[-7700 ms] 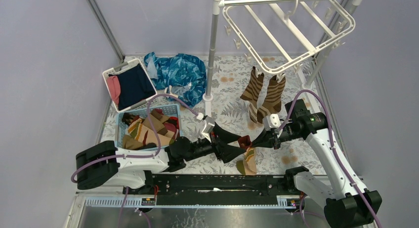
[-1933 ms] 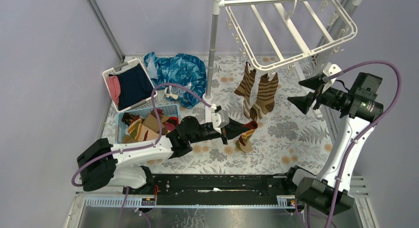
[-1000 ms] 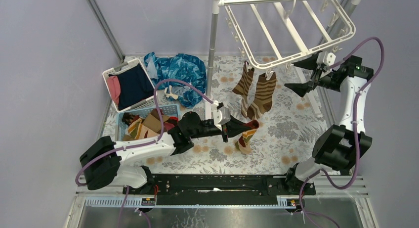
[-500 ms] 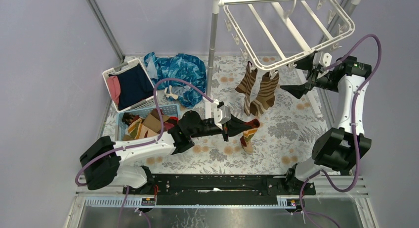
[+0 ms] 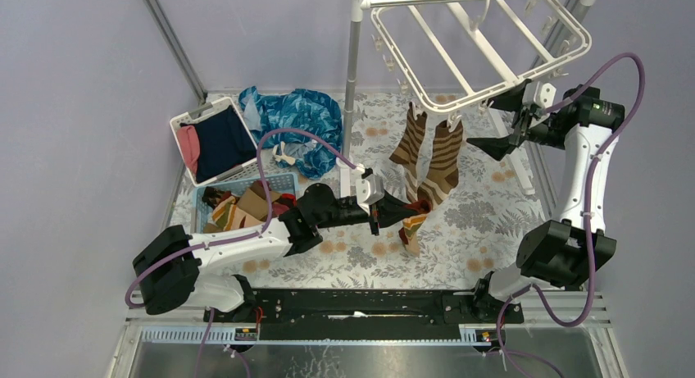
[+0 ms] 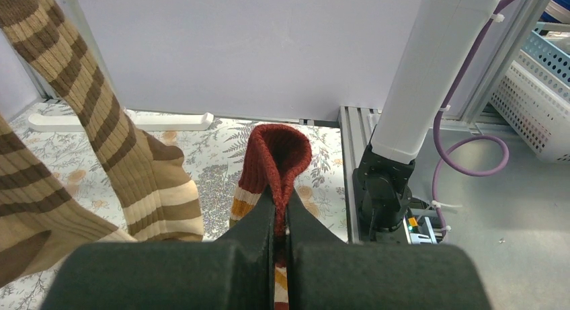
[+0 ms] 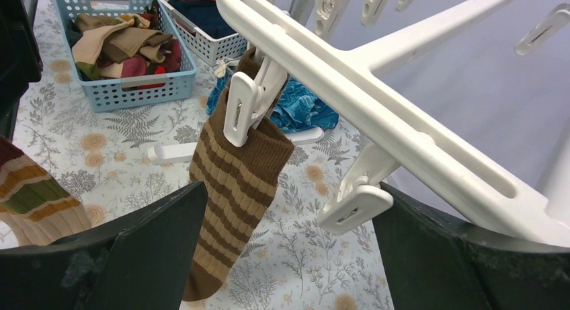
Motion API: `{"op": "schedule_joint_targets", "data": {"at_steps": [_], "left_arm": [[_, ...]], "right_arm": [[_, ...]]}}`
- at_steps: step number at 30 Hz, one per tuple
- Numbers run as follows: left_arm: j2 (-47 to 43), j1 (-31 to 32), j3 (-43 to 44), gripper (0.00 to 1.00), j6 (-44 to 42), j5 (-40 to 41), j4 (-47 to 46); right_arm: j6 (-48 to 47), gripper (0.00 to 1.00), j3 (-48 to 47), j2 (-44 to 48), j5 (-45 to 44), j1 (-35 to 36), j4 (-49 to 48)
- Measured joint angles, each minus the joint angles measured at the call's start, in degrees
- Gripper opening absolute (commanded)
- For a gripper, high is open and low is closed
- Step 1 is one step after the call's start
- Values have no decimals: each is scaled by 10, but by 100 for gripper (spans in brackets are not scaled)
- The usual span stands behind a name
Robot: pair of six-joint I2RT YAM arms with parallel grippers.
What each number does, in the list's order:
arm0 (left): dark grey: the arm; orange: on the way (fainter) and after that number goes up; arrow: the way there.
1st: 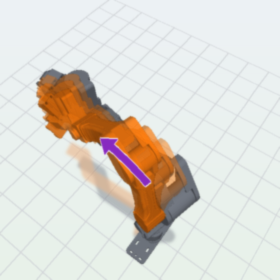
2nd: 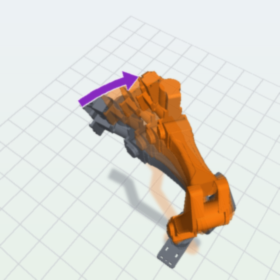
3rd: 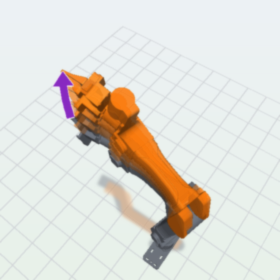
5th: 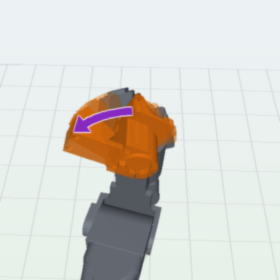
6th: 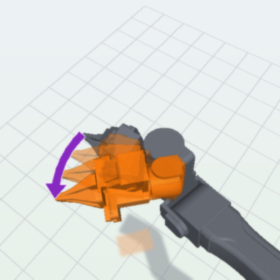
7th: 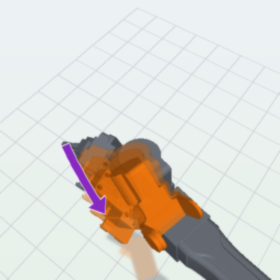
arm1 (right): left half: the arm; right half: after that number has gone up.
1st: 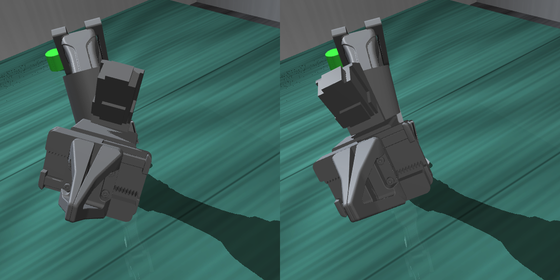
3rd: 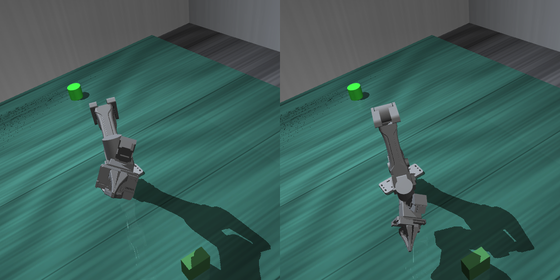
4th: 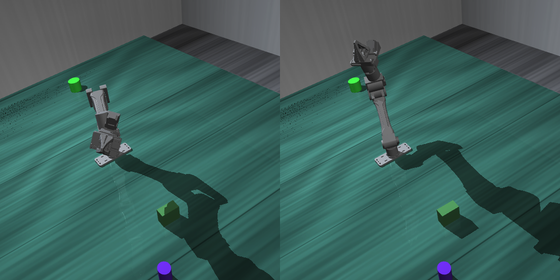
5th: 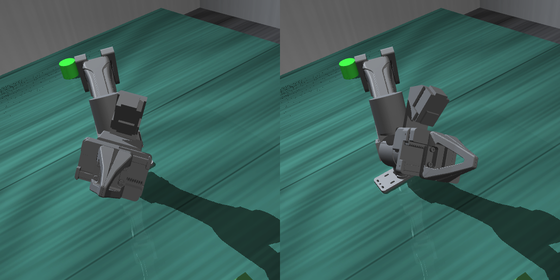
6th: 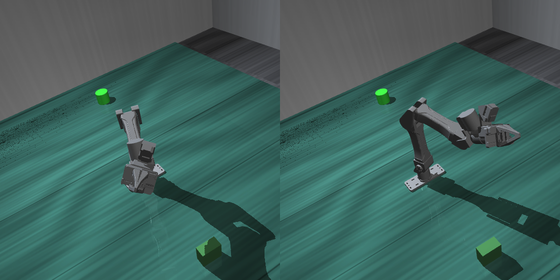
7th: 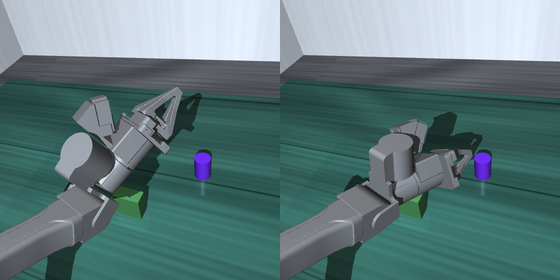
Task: Clip the socks to the hanger
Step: Open the clamp at the hanger.
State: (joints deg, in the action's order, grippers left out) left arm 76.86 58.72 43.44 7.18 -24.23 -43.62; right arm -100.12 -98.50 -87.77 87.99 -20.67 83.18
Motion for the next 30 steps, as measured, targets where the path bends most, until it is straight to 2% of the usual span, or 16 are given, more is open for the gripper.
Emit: {"op": "schedule_joint_targets", "data": {"at_steps": [17,26,28,30], "left_arm": [[1,0,19,0,13,0,12],[4,0,28,0,19,0,13],[5,0,28,0,20,0,13],[7,1,29,0,21,0,13]], "right_arm": [[64,92,-45,-49,0,-2,2],[74,93,-44,-50,-10,-41,-1],[88,94,-33,-48,-24,-49,-15],[146,99,0,-34,-49,-53,-73]]}}
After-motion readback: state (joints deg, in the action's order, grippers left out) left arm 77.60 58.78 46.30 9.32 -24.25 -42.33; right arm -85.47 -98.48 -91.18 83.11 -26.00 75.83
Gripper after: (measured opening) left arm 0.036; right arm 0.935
